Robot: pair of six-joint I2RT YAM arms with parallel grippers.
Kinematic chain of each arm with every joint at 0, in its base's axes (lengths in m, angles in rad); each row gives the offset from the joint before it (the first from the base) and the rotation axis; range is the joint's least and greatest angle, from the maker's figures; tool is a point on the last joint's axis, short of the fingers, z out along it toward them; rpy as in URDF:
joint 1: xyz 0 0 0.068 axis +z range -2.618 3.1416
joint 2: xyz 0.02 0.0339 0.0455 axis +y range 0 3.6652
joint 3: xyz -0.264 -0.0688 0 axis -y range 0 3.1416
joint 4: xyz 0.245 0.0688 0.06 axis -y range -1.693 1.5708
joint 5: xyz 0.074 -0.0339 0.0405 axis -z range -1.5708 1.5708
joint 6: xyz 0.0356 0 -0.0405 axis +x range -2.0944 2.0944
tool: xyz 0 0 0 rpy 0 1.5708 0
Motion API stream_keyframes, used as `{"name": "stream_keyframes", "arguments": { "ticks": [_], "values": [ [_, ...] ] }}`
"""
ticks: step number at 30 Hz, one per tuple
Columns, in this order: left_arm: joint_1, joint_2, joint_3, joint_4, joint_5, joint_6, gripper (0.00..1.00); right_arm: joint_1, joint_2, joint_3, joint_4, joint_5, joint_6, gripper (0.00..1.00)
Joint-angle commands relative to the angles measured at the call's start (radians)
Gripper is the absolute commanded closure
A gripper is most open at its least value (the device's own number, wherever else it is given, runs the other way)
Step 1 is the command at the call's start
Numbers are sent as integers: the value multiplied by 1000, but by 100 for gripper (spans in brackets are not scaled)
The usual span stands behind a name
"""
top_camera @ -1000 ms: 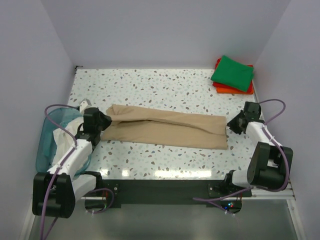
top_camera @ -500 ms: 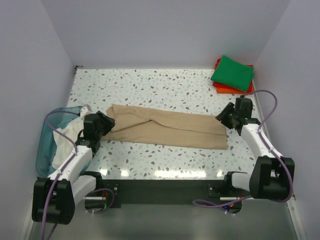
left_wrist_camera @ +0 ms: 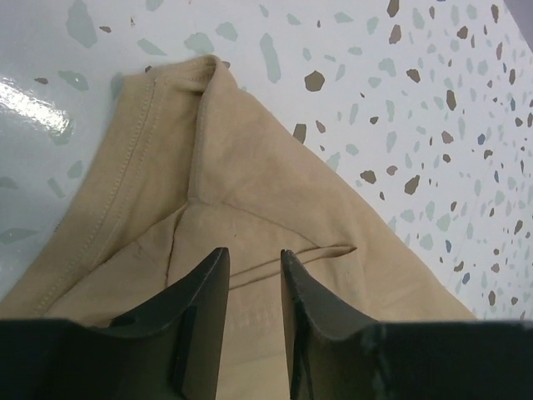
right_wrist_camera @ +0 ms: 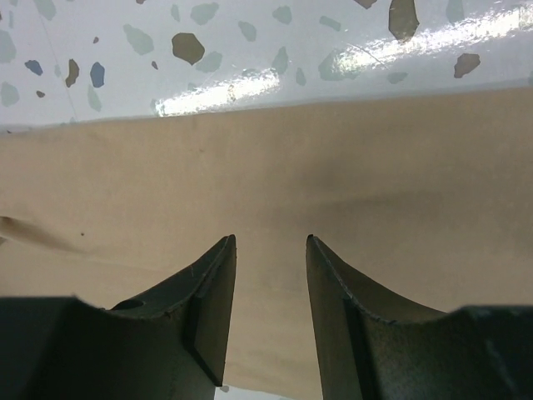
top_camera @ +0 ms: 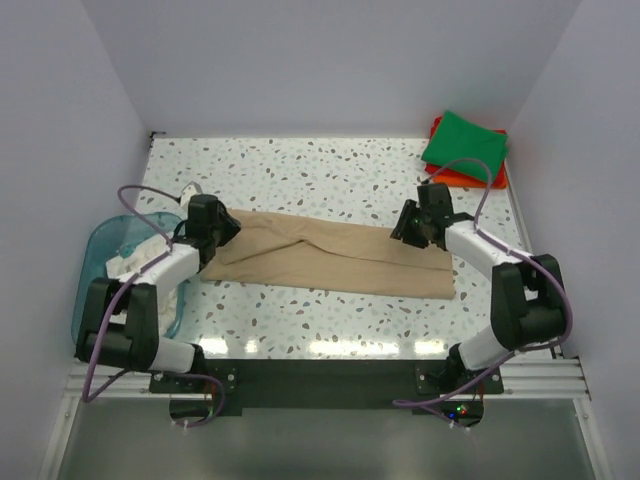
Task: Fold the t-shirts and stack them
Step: Fold the tshirt
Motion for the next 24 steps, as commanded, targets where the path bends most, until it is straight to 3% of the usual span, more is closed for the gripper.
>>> {"name": "stream_keyframes", "arguments": {
  "ticks": [1, 14, 24],
  "values": [
    [-10, 86, 71, 7, -22, -35, 66, 8, 26, 43, 31, 76, -35, 57],
    [-11, 394, 290, -48, -6, -59, 72, 7, 77, 7, -18, 219, -17, 57],
    [-10, 643, 580, -158, -21, -18, 73, 39, 37, -95, 29, 118, 50, 56]
  ]
}}
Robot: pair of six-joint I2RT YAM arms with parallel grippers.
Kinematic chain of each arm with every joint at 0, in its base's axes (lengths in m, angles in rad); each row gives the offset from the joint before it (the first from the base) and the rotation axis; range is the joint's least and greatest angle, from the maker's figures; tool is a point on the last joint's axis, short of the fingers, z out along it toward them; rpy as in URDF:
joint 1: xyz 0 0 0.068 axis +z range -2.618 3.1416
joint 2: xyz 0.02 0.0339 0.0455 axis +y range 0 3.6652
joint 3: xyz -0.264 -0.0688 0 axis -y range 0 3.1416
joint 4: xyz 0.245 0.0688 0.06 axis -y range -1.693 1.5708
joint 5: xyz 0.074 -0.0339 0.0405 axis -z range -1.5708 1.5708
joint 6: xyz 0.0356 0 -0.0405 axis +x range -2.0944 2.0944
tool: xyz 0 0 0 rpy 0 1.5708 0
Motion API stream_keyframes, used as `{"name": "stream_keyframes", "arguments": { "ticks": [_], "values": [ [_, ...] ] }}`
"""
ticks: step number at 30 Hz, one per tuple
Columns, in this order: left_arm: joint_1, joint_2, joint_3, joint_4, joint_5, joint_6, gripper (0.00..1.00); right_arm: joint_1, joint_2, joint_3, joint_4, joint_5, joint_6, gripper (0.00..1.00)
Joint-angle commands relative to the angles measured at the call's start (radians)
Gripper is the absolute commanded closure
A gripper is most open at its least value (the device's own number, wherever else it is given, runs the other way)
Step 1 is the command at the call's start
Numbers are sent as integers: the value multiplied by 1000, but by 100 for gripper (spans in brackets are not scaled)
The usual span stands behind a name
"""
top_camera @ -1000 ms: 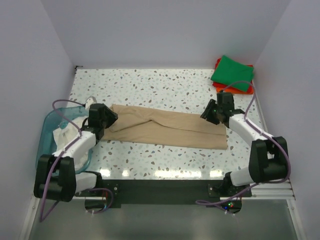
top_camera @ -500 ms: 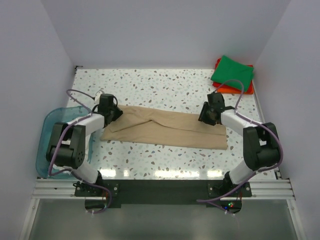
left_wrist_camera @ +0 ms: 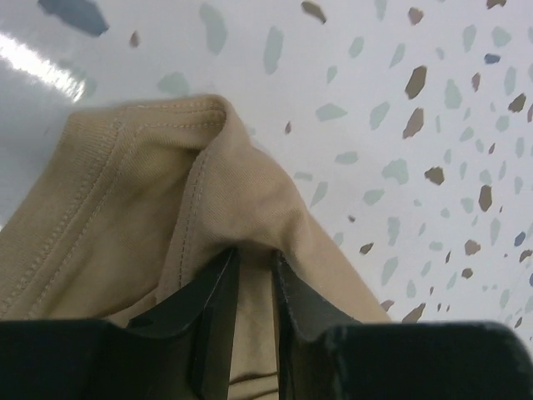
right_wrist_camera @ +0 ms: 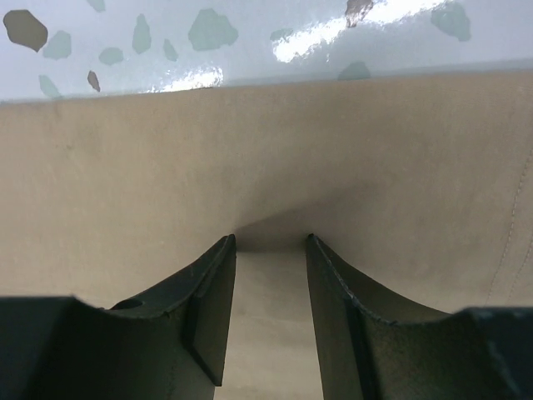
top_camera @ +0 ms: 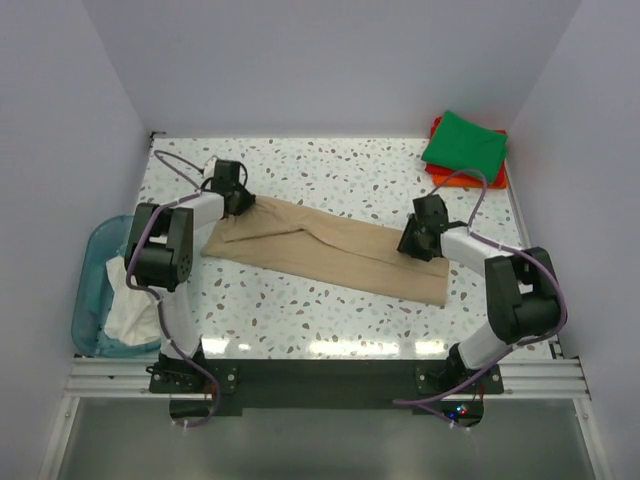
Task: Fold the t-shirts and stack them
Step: Fold the tshirt
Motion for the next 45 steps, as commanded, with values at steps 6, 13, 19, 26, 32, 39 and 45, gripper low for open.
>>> {"name": "stream_keyframes", "arguments": {
  "ticks": [6, 13, 19, 26, 32, 39, 45],
  "values": [
    [-2, 229, 308, -82, 6, 112, 69, 110, -108, -132, 77, -95, 138, 56],
    [1, 383, 520, -16, 132, 199, 51, 447, -239, -290, 206, -31, 465, 56],
    [7, 501, 636, 149, 371, 211, 35, 797, -126, -221, 339, 81, 566, 56],
    [24, 584, 730, 344, 611, 142, 18, 887, -42, -34, 237, 79, 466, 56],
    [51, 540, 784, 472, 700, 95, 13, 864, -145, 73, 56, 203, 287, 53],
    [59, 377, 756, 313, 526, 180, 18, 644, -131, 93, 62, 21, 170, 52],
    [-16, 273, 678, -61, 171, 352, 35, 594, -88, 148, 36, 13, 116, 53]
  ]
}}
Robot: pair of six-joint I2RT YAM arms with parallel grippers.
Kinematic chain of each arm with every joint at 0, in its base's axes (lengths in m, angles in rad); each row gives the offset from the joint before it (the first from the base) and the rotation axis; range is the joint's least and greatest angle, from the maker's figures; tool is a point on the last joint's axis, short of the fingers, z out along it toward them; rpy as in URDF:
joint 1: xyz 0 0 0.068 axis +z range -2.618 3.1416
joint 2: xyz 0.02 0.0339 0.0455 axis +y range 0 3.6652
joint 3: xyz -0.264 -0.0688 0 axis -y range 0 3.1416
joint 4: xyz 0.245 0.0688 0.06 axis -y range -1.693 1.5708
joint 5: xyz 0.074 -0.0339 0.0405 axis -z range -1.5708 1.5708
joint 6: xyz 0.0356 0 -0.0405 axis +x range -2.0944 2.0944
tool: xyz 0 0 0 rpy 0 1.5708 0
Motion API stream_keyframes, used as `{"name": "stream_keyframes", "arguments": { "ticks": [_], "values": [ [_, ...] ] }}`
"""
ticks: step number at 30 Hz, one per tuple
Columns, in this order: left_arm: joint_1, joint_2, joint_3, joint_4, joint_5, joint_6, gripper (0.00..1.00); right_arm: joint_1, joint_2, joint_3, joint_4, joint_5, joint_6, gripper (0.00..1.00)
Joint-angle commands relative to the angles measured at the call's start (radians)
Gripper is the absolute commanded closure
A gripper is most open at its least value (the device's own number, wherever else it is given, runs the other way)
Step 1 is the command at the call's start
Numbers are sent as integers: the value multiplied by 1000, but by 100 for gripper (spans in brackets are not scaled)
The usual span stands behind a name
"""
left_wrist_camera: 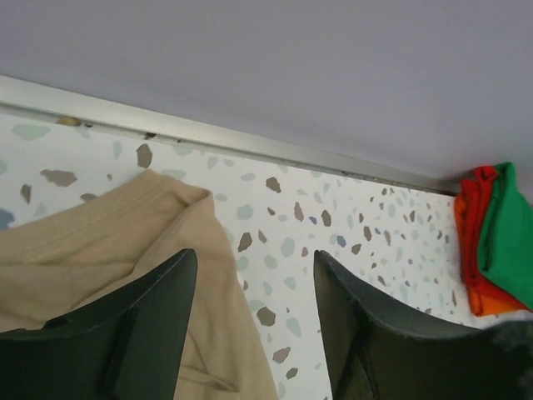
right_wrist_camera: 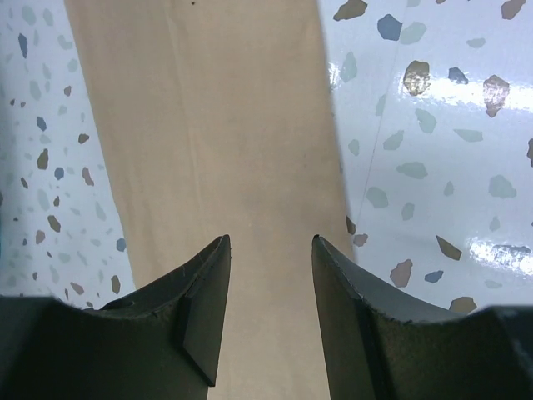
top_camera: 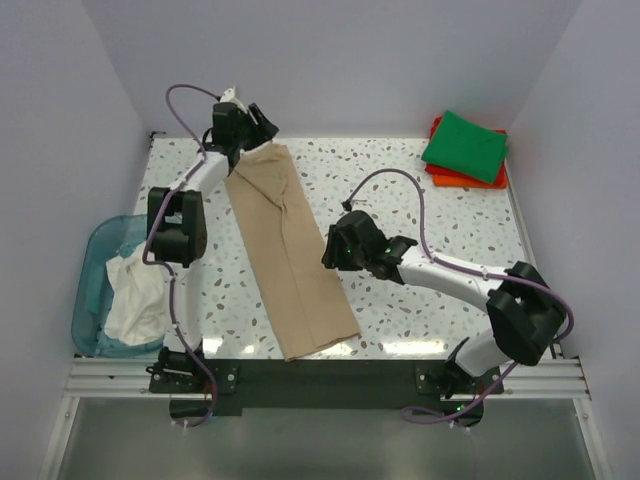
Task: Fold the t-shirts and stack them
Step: Fold the tshirt
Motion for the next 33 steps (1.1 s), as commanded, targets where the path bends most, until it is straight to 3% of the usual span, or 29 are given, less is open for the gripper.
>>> {"name": "stream_keyframes", "arguments": {
  "ticks": [1, 5, 9, 17, 33],
  "values": [
    [-69, -115, -75, -200, -245, 141, 39, -3, 14, 56, -19, -27, -66, 53],
    [-134, -176, -188, -220, -404, 197, 44, -25, 8, 51, -20, -27, -79, 53],
    [-195, -188, -210, -286, -517, 215, 49, -49, -6, 33, -20, -50, -85, 53],
    [-272, -179, -210, -347, -685, 241, 50, -66, -62, -25, -6, -76, -89, 53],
    [-281, -103, -169, -318, -637, 251, 50, -84, -108, -88, 9, -84, -86, 53]
  ]
}}
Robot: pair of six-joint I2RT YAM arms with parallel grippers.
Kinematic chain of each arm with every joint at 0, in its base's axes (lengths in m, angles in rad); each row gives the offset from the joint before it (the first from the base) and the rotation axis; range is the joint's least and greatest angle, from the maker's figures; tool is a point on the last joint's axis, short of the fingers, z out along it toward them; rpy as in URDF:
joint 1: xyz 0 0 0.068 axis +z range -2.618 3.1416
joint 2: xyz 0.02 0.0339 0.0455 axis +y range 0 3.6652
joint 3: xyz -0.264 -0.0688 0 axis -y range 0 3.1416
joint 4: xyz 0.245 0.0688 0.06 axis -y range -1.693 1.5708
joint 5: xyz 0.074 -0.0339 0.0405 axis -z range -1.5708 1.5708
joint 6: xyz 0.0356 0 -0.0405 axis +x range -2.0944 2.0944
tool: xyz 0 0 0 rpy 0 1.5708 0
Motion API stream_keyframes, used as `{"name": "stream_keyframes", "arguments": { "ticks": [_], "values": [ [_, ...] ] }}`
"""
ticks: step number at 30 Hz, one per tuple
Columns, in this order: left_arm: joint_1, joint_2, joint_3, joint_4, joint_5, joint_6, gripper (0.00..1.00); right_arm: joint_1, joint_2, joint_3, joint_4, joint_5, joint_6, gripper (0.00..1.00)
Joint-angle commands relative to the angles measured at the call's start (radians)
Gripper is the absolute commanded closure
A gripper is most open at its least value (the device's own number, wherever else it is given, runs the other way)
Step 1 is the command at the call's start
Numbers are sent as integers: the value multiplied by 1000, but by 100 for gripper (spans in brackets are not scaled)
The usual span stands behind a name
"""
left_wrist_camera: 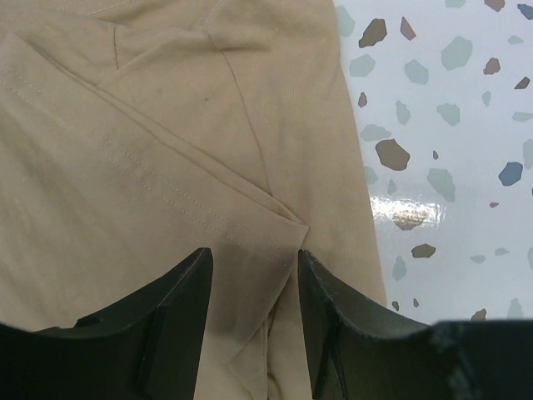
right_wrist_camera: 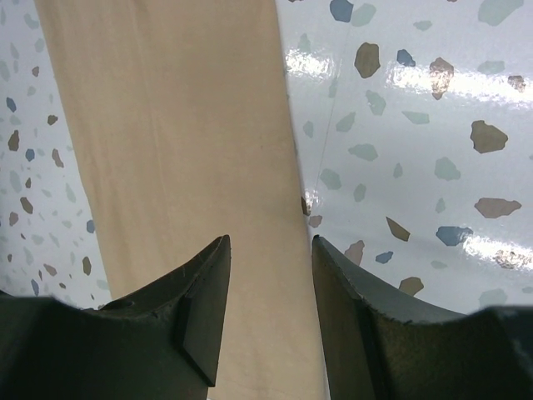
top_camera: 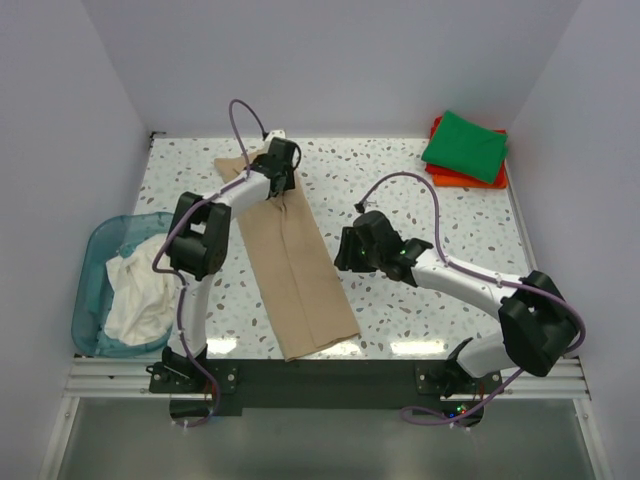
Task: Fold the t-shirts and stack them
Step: Fold the tshirt
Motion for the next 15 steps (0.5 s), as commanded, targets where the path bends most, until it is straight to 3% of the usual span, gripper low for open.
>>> {"name": "stream_keyframes", "arguments": {
  "ticks": [1, 9, 15],
  "values": [
    [-5, 29, 55, 20, -2, 19, 50, -9, -40, -15, 20, -7, -12, 52],
    [-7, 30, 55, 37, -4, 11, 54, -16, -37, -24, 27, -13, -15, 52],
    [-7, 32, 56, 42, -22, 8, 73, -22, -42, -34, 29, -13, -13, 53]
  ]
}}
